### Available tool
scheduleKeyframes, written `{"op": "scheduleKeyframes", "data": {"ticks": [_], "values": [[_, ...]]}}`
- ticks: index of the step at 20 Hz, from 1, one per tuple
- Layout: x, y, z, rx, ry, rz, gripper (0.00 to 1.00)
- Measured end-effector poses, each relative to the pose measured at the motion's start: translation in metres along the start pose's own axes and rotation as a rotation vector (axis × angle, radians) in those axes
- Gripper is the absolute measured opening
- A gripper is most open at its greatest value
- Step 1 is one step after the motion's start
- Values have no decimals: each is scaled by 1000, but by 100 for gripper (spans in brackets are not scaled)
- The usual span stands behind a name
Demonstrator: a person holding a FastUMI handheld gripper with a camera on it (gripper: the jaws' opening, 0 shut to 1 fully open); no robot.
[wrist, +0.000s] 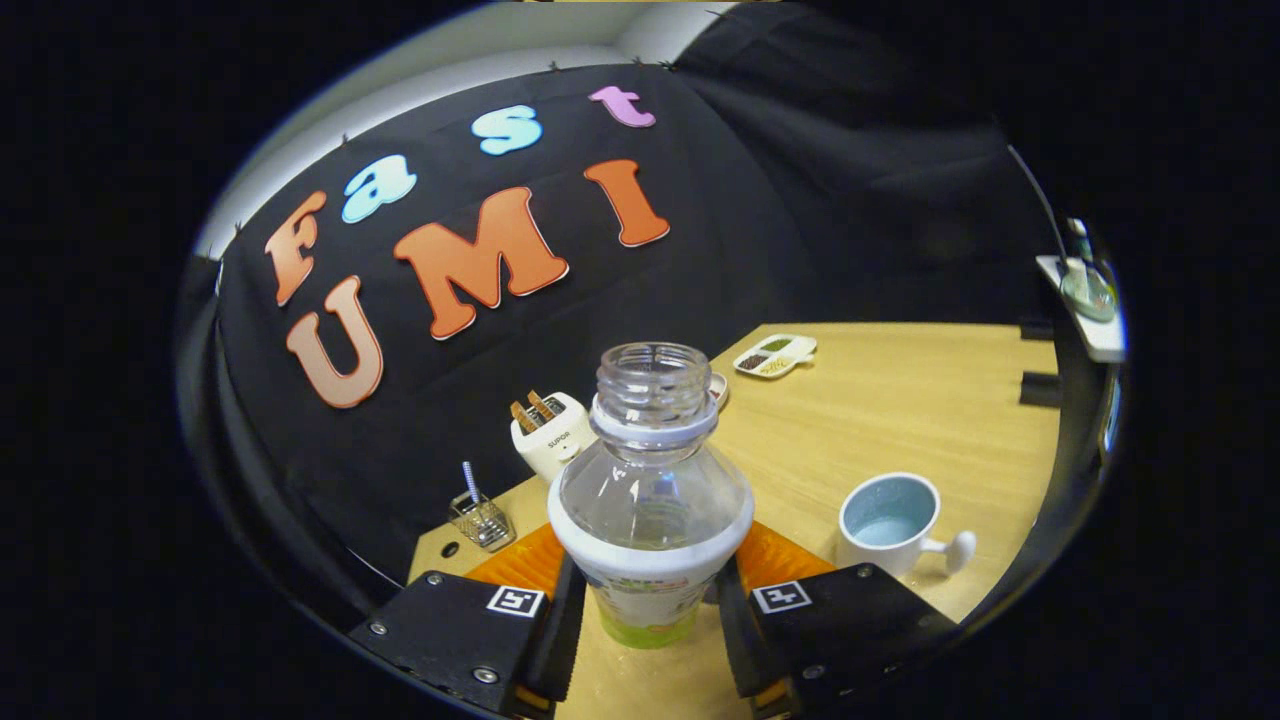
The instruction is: Take the bottle from table, then pour the juice into the cup, finally place the bottle on the coaster
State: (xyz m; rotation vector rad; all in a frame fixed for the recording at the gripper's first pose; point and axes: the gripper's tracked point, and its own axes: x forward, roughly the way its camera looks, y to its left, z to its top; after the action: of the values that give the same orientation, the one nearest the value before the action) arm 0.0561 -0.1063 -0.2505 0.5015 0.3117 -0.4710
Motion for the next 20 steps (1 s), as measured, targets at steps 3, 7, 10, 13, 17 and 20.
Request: {"op": "scheduleKeyframes", "data": {"ticks": [3,7,10,13,17,20], "values": [[7,8,9,-127,-74,-22,61],[27,3,-2,-271,-70,-72,63],[46,-2,-10,-355,-57,-115,63],[65,-5,-24,-404,-13,-136,63],[86,-11,-39,-421,29,-168,64],[96,-14,-48,-392,58,-162,66]]}}
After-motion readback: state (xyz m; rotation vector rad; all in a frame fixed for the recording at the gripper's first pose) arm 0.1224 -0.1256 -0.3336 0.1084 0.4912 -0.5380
